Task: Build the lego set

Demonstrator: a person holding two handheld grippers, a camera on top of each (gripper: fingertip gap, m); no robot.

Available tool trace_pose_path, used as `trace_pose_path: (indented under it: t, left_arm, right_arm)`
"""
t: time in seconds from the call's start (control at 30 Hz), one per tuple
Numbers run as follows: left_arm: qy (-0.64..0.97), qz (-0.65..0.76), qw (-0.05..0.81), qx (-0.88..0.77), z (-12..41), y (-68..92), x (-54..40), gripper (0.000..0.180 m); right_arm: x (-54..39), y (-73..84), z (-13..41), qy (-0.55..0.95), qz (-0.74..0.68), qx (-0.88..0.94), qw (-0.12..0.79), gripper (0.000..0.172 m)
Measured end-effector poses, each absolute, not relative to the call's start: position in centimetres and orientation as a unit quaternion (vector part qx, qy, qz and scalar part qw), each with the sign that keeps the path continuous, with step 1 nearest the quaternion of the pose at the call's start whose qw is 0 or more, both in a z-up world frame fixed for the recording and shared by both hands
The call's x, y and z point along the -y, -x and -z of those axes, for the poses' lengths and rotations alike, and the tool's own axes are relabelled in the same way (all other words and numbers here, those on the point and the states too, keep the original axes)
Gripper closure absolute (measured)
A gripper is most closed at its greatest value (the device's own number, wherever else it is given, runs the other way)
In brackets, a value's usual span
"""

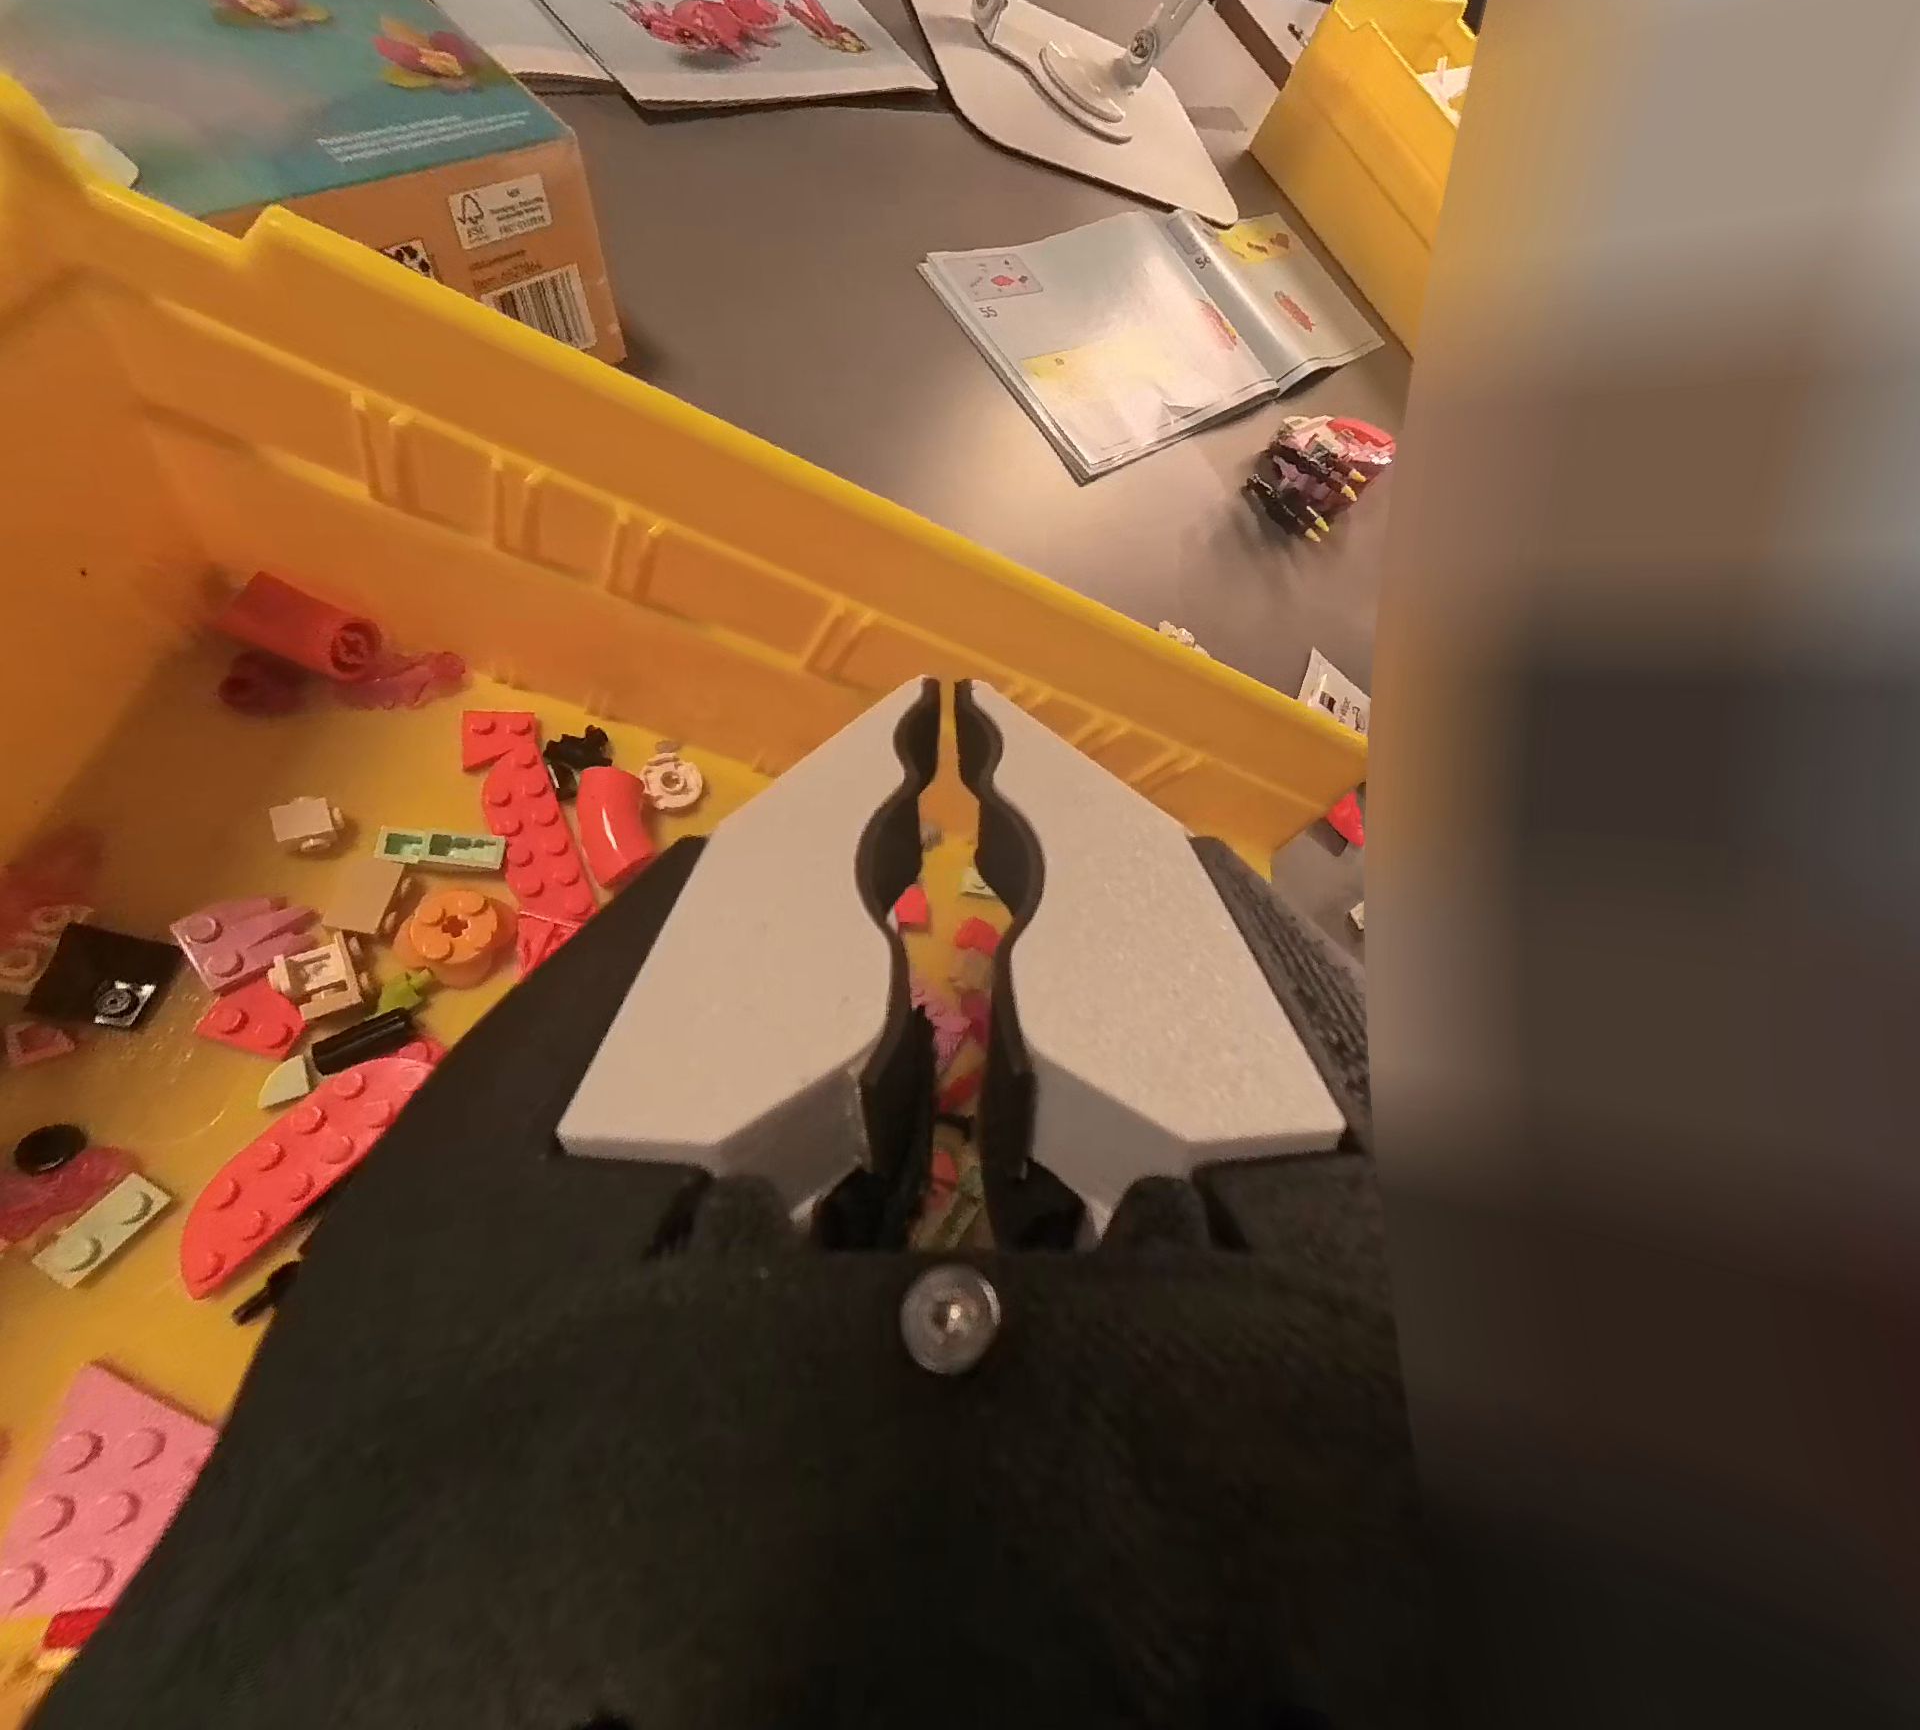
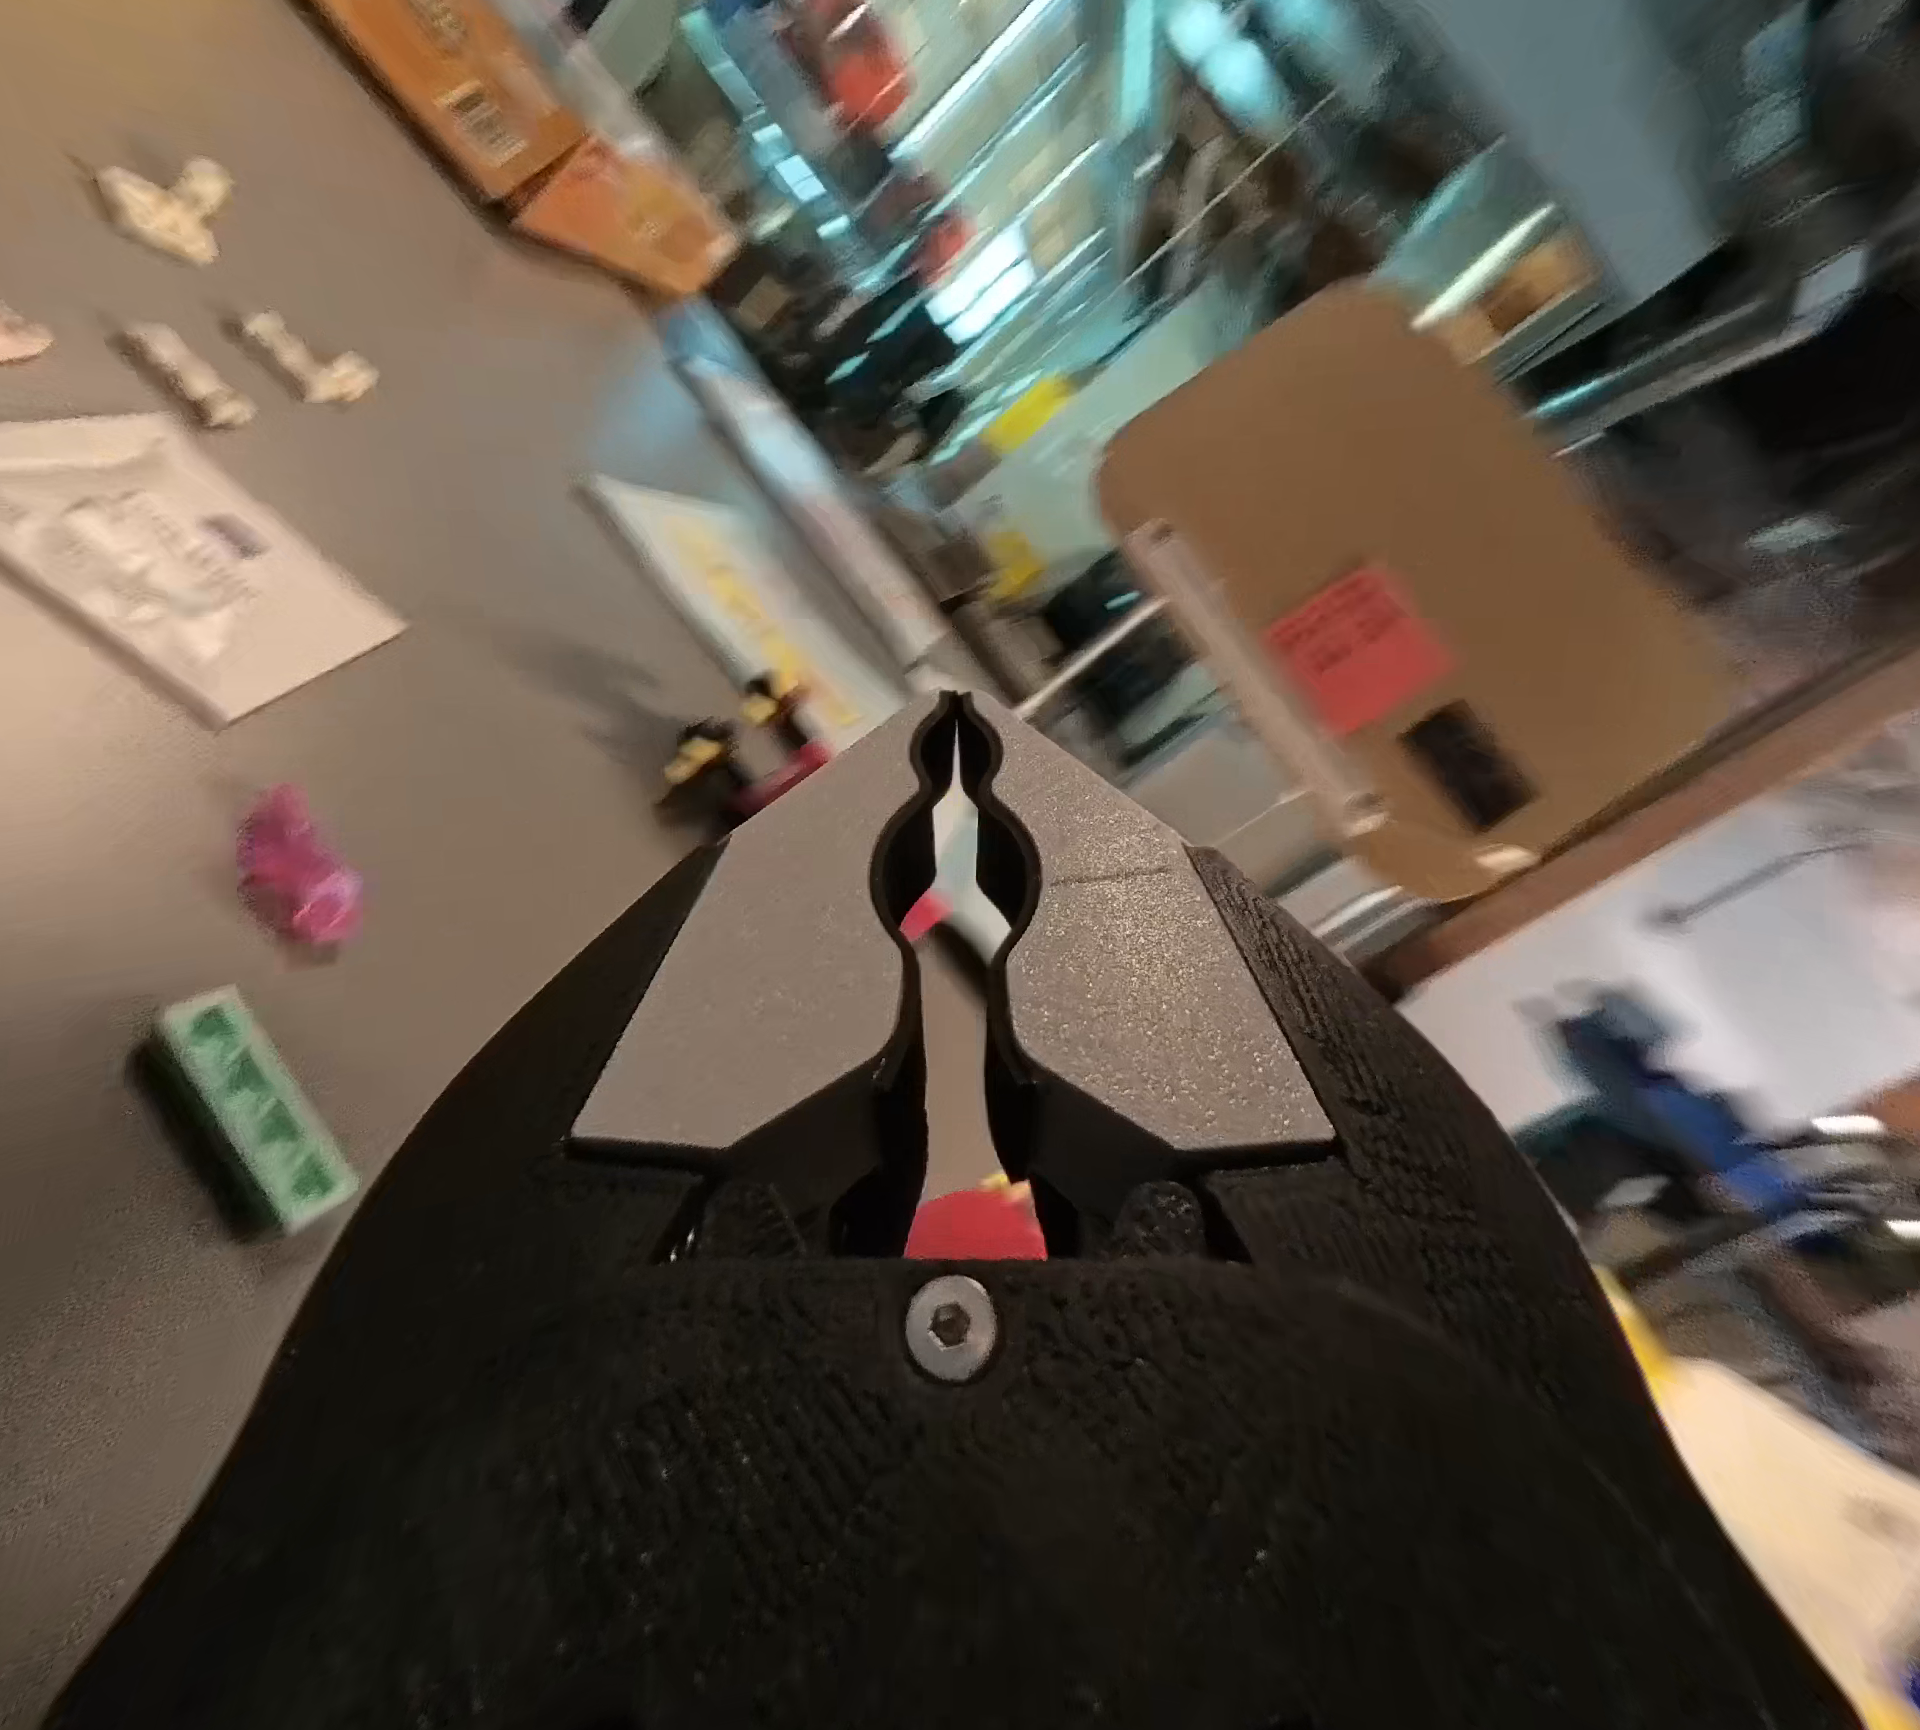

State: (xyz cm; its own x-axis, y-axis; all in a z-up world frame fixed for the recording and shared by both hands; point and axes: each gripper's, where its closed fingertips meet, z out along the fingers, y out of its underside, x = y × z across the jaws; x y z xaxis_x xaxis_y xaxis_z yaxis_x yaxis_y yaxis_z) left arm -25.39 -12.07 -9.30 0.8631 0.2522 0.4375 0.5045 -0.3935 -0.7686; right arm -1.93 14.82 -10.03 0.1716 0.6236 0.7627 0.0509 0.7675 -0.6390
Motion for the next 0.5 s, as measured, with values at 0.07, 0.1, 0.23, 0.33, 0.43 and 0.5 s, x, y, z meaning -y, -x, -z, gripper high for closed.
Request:
trace_pose_path:
  t: [0.07,0.1,0.23,0.33,0.43,0.5]
  left_arm:
    - [0.816,0.138,0.514,0.226,8.7,25.6,12.2,0.178]
    - [0.799,0.155,0.534,0.229,7.7,25.7,12.2,0.177]
    - [0.742,0.135,0.612,0.237,3.5,27.6,13.4,0.179]
    - [0.73,0.005,0.632,0.259,1.1,30.1,15.8,0.18]
    - [0.736,-0.062,0.616,0.272,-0.6,31.0,17.6,0.18]
    - [0.772,-0.103,0.565,0.273,0.4,31.6,18.5,0.18]
  right_arm:
    - [-13.3,1.3,7.9,0.24,-0.183,0.587,0.752,0.172]
    - [-11.8,1.1,7.0,0.227,-0.193,0.578,0.76,0.172]
    - [-3.4,1.4,4.4,0.246,-0.393,0.524,0.714,0.172]
    - [3.7,2.8,5.3,0.235,-0.497,0.532,0.644,0.172]
    - [9.0,4.6,5.5,0.197,-0.523,0.55,0.62,0.172]
    - [12.0,5.8,5.7,0.179,-0.547,0.56,0.596,0.172]
